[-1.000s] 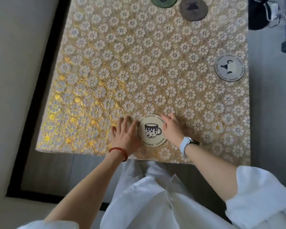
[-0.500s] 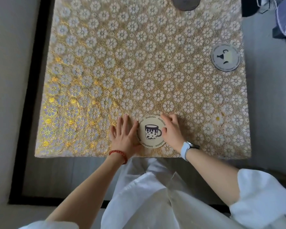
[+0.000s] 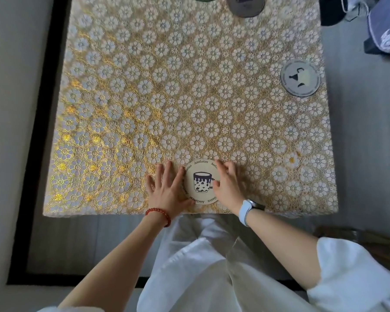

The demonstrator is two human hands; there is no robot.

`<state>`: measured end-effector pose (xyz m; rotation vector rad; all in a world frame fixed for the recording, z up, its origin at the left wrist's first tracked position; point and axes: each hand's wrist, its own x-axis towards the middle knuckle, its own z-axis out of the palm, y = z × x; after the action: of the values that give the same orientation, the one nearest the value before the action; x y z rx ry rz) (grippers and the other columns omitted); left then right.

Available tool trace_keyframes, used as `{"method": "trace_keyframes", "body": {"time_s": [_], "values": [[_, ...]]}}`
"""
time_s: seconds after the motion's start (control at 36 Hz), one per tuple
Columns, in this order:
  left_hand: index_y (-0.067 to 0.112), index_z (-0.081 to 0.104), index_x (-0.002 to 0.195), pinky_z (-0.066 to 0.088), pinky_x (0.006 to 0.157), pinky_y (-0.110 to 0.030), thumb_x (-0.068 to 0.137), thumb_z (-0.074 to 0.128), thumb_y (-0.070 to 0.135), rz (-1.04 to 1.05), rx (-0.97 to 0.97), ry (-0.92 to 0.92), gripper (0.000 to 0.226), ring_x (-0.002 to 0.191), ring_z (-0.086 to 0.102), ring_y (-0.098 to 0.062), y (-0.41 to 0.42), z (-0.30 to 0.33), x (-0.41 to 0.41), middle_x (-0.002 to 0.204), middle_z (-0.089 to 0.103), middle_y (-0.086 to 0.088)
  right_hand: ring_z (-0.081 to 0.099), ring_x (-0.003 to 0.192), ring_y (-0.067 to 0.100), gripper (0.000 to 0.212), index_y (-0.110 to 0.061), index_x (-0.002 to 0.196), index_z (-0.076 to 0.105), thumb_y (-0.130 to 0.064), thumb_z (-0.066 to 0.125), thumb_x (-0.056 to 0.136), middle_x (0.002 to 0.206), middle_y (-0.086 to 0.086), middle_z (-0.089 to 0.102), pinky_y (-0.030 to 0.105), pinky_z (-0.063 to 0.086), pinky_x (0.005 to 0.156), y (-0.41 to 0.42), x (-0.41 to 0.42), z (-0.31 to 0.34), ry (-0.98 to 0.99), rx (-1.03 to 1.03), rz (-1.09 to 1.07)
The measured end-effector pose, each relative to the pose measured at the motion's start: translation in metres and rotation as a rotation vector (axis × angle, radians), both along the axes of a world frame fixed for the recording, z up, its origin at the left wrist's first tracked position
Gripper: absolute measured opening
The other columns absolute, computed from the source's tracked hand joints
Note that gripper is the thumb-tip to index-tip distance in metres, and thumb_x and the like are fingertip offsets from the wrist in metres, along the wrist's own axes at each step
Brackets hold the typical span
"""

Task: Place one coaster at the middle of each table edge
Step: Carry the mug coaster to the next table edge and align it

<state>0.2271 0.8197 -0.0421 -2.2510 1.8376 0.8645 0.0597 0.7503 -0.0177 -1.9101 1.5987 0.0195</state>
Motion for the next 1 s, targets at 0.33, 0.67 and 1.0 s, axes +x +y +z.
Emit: {"method": "trace_keyframes", "body": {"time_s": [0.33, 0.67, 1.0], "values": [[0.04, 0.001, 0.14, -0.008, 0.109, -0.055, 0.063, 0.065, 0.06, 0.016, 0.009, 0.006, 0.102, 0.141, -0.013, -0.027, -0.001, 0.001, 0.001, 0.155, -0.008, -0.003, 0.039, 0.1, 0.014, 0.065, -0.019, 0.137, 0.026, -0.001, 0.053, 0.081, 0.125, 0.01, 0.033, 0.024, 0.051, 0.069, 0.001, -0.003, 0.003, -0.06, 0.036, 0.03], [0.038, 0.002, 0.141, -0.011, 0.109, -0.054, 0.065, 0.066, 0.058, 0.038, 0.003, 0.019, 0.101, 0.141, -0.014, -0.028, 0.0, 0.003, -0.001, 0.155, -0.008, -0.006, 0.032, 0.119, 0.024, 0.049, -0.014, 0.129, 0.041, -0.001, 0.049, 0.083, 0.13, 0.011, 0.039, 0.028, 0.042, 0.091, 0.006, -0.014, 0.002, -0.083, -0.019, 0.137], [0.039, -0.002, 0.14, -0.012, 0.11, -0.053, 0.065, 0.063, 0.061, 0.034, 0.022, -0.019, 0.102, 0.14, -0.017, -0.026, 0.001, 0.0, -0.002, 0.155, -0.01, -0.004, 0.024, 0.126, 0.029, 0.055, -0.011, 0.132, 0.031, 0.005, 0.043, 0.081, 0.142, 0.012, 0.024, 0.034, 0.052, 0.081, 0.007, -0.01, 0.009, 0.093, 0.026, 0.258]]}}
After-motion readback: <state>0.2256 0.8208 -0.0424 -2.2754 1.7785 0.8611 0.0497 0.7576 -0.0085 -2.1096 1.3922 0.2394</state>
